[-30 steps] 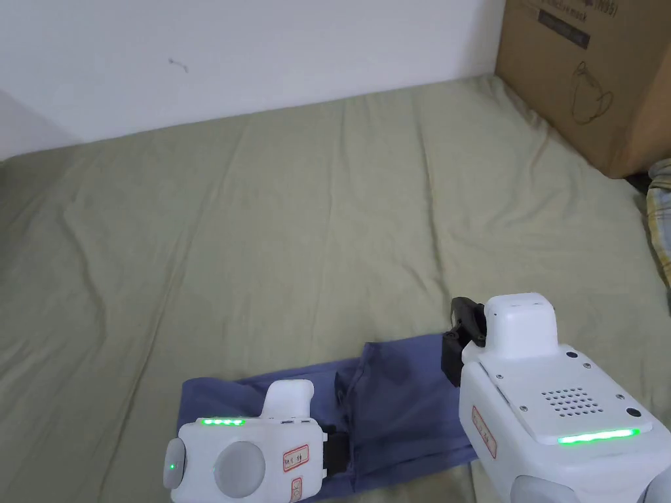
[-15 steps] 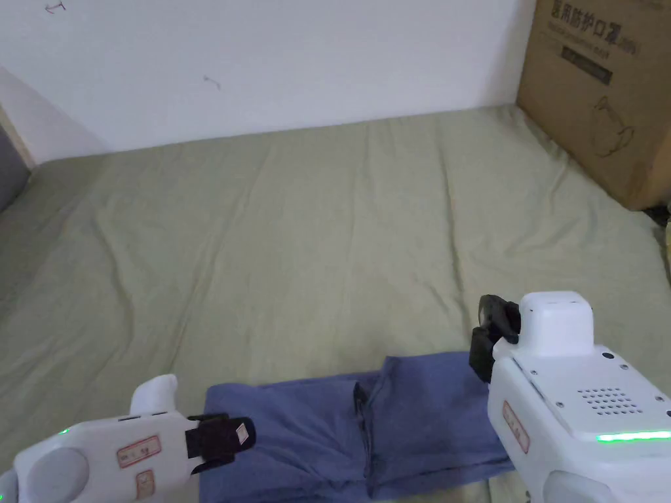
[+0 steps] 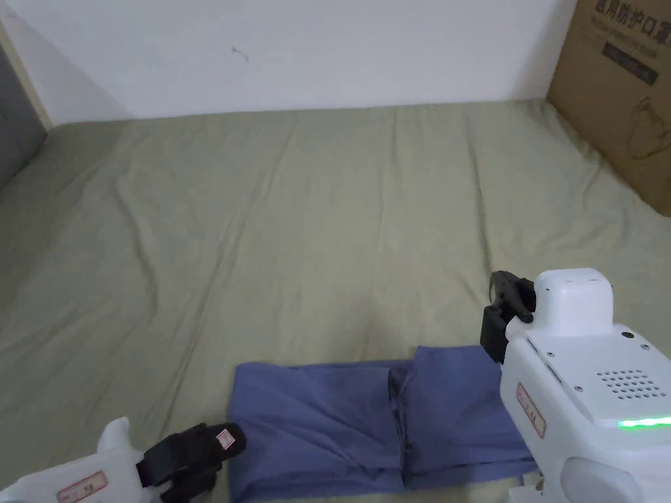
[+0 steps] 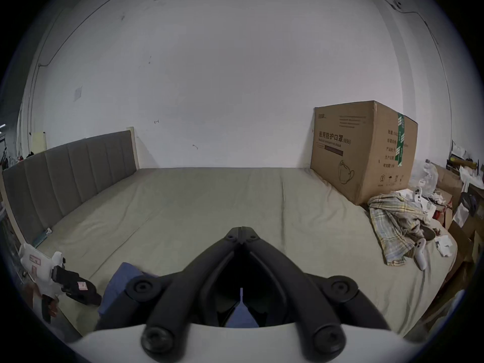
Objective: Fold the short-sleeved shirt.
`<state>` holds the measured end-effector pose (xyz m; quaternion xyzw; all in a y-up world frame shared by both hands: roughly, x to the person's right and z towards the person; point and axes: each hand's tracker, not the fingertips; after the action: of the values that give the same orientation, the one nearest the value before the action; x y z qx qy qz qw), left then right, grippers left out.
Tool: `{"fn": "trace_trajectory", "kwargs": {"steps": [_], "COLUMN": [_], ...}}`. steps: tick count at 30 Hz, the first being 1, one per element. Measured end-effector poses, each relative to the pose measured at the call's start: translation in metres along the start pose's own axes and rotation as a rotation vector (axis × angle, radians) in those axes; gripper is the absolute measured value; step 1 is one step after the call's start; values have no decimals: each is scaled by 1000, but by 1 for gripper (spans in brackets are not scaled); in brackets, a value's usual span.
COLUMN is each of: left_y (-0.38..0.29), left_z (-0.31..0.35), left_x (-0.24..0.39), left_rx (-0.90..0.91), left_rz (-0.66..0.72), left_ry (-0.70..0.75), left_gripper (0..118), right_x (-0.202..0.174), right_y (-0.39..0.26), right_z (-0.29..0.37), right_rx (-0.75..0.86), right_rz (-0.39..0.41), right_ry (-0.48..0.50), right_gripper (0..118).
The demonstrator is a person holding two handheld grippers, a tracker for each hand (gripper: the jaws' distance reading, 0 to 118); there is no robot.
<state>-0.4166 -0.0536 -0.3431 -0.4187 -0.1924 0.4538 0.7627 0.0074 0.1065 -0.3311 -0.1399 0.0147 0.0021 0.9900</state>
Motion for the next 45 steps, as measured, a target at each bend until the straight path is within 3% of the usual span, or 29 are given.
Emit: {"fn": "trace_trajectory", "kwargs": {"steps": [5, 6, 7, 8, 9, 10, 11, 12, 15, 19, 27, 30, 38, 41, 45], "left_y": [8, 9, 14, 13, 12, 10, 10, 11, 18, 22, 41, 43, 50, 50, 31], "left_z": [-39, -46, -48, -49, -53, -54, -50, -44, -41, -27, 28, 43, 34, 18, -24], "left_x": [-9, -12, -15, -14, -15, -21, -12, -9, -7, -5, -25, -26, 60, 104, 181], "left_rx": [-50, -72, -68, -71, -98, -121, -106, -88, -110, -104, -76, -55, 1, -1, -37], "left_rz": [166, 195, 185, 174, 129, 107, 143, 175, 81, 92, 53, 65, -122, -151, -334], "left_ry": [-180, -205, -172, -114, 0, 18, -93, -101, -41, -63, 63, 100, 304, 242, 263], "left_gripper": [83, 66, 14, 8, 8, 8, 8, 8, 8, 8, 8, 8, 9, 9, 9], "right_x": [-11, -13, -14, -13, -13, -14, -14, -14, -13, -13, -11, -14, -5, -1, 12], "right_y": [-2, -2, -1, -1, -1, -1, -2, -2, -3, -6, -10, -12, -16, -15, -15], "right_z": [-6, -7, -8, -8, -9, -9, -9, -10, -13, -16, -15, -12, -5, -1, 4], "right_rx": [-26, -30, -35, -41, -46, -48, -47, -46, -45, -61, -75, -78, -89, -87, -86], "right_rz": [17, 19, 20, 21, 23, 29, 34, 39, 18, 6, -8, 22, 27, 39, -15], "right_ry": [2, 3, 3, 5, 5, -1, -8, -18, -36, -34, -24, -18, -17, -21, -19], "right_gripper": [1, 1, 1, 1, 1, 1, 1, 1, 1, 1, 1, 1, 1, 1, 1]}}
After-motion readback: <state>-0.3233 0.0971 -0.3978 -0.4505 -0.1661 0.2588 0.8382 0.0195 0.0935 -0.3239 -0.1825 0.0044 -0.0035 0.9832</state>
